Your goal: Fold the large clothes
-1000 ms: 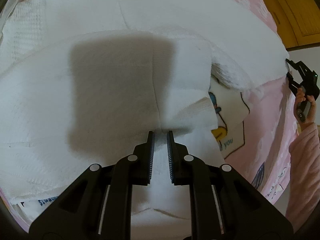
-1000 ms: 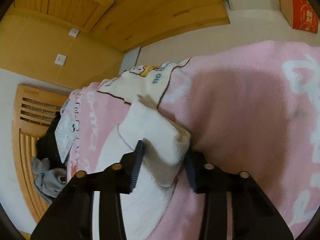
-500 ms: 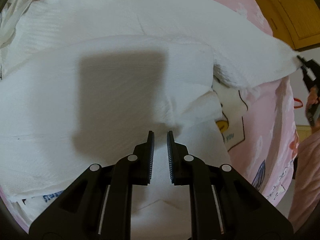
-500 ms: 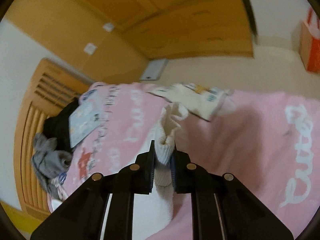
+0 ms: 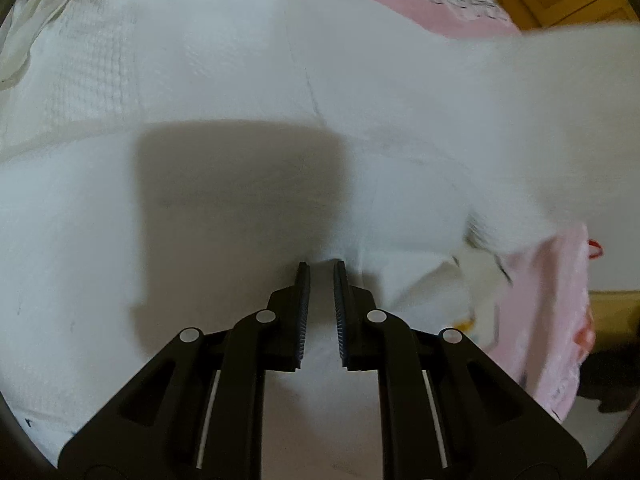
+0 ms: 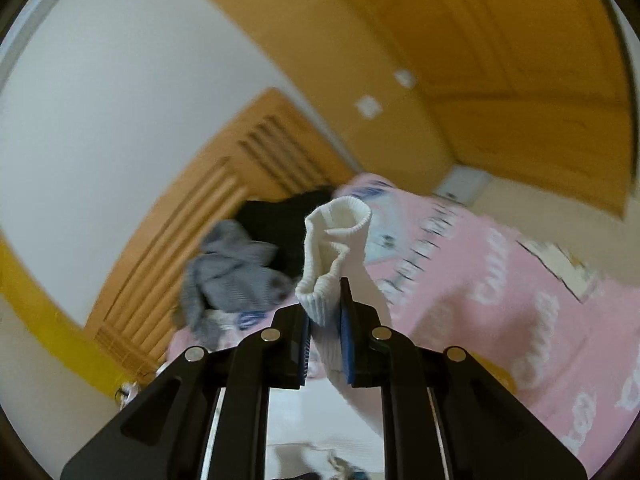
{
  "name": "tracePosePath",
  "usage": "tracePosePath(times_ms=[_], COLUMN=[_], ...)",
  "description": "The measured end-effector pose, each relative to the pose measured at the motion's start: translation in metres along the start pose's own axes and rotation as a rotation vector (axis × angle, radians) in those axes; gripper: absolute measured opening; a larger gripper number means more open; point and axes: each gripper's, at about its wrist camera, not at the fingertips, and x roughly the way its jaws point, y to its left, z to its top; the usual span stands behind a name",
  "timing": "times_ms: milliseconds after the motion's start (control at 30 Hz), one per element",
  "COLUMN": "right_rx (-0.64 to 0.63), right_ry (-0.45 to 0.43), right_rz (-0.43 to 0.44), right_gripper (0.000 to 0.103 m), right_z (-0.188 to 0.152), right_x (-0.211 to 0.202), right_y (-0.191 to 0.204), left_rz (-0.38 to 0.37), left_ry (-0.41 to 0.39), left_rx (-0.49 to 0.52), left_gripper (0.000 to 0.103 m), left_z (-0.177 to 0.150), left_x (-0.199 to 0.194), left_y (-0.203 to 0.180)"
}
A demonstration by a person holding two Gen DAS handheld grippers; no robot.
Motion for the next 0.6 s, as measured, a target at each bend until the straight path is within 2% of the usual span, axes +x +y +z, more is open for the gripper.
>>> tracePosePath(times_ms=[133,200,233,367,533,600], right_rx=[-0.042,-0.071,-0.082,-0.097,-0.069,-0.054], right_ry=[-0.025,-0.031,-0.035,-0.017,0.009,0.018], right_rz=[0.069,0.076,0.067,0.062,0.068,0.076], right_gripper=[0.012,0.012,0.012,0.012,0.012,0.012], right_z=[0.018,0.024,0.025,0.024,0.008,0.002], right_x=[-0.019,-0.026,-0.029,-0.032,-0.031,-0.029], right_y=[0.041,0.052,0.056,0.061,0.047,0.04], left_rz=[0.009,0.057,0.057,-0.031,-0.205,-0.244], left_ry=[-0.032,-0.09,-0.095,-0.073,0.007,0.038], left_rx=[-0.047,-0.087,-0.095,-0.148,-0.064,-0.057], left_gripper=[0.005,0.002,0.002,0.002,0.002,0.002], left_z=[0.014,0.027,0.032,0.041,0.031,0.027], left_x=[0.002,-0.005,-0.005,-0.01,-0.029,-0.033], left_y=[0.009,0.019,0.023,0.036,0.024,0.018])
